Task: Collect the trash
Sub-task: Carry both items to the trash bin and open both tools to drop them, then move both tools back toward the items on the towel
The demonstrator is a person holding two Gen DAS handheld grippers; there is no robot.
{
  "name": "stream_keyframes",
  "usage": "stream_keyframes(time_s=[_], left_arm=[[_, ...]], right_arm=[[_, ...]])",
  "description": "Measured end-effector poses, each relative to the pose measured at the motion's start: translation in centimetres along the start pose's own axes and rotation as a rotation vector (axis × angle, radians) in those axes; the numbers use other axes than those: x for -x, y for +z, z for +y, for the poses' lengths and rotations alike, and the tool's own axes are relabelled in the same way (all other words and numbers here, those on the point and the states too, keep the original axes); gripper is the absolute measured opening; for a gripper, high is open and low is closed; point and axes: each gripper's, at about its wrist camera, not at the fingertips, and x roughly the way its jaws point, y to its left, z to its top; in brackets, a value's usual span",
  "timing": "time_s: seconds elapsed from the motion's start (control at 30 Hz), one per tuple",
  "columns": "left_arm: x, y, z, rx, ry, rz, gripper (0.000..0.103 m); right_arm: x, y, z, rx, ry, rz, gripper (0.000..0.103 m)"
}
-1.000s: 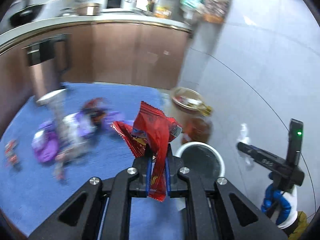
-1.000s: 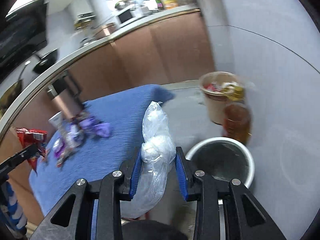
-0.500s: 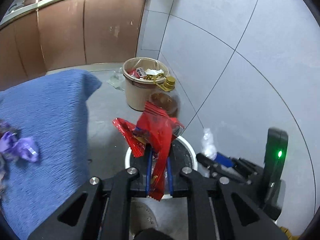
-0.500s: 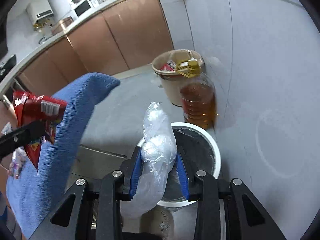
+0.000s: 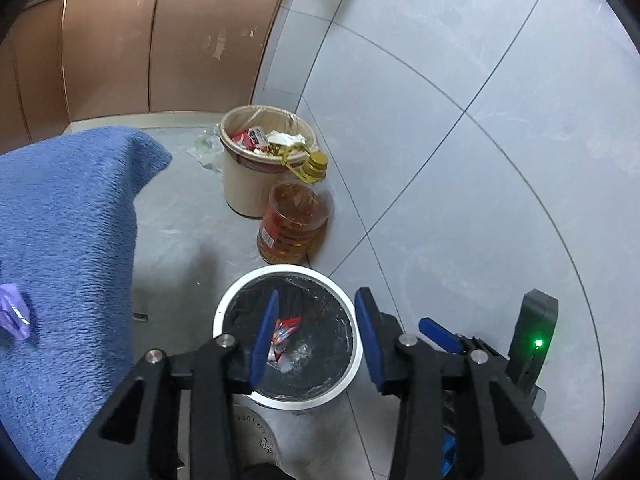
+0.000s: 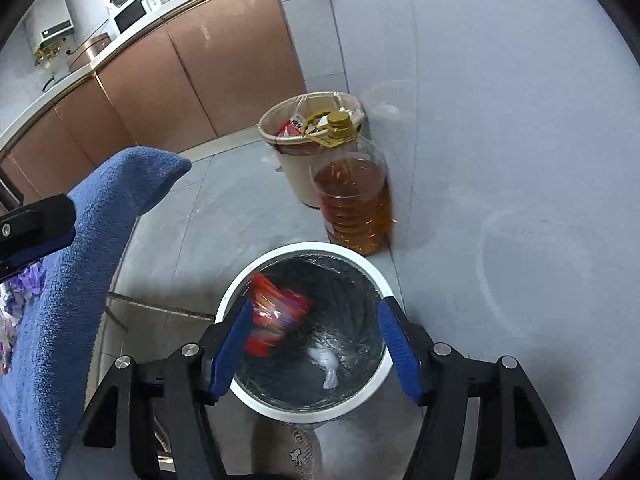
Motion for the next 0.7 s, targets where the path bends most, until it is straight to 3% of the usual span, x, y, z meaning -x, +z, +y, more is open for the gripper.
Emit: stream_keyframes(time_s=[0.33, 0.47, 0.7], left_arm=[[6.8, -0.3, 0.1, -0.006, 0.034, -0.116, 0.038], [10.3, -1.1, 0.8, -0.004, 0.063, -0.168, 0.047], [16.9, -2.9, 3.3, 0.016, 0.133, -0.277, 0.048]], right_arm=[[5.3, 0.8, 2.4, 0.038, 0.03, -0.114, 0.064], [8.3, 1.2, 4.2, 0.069, 0.047, -0.171, 0.065], [13.2, 1.4, 7.9, 0.129, 0.093, -0.264, 0.067]])
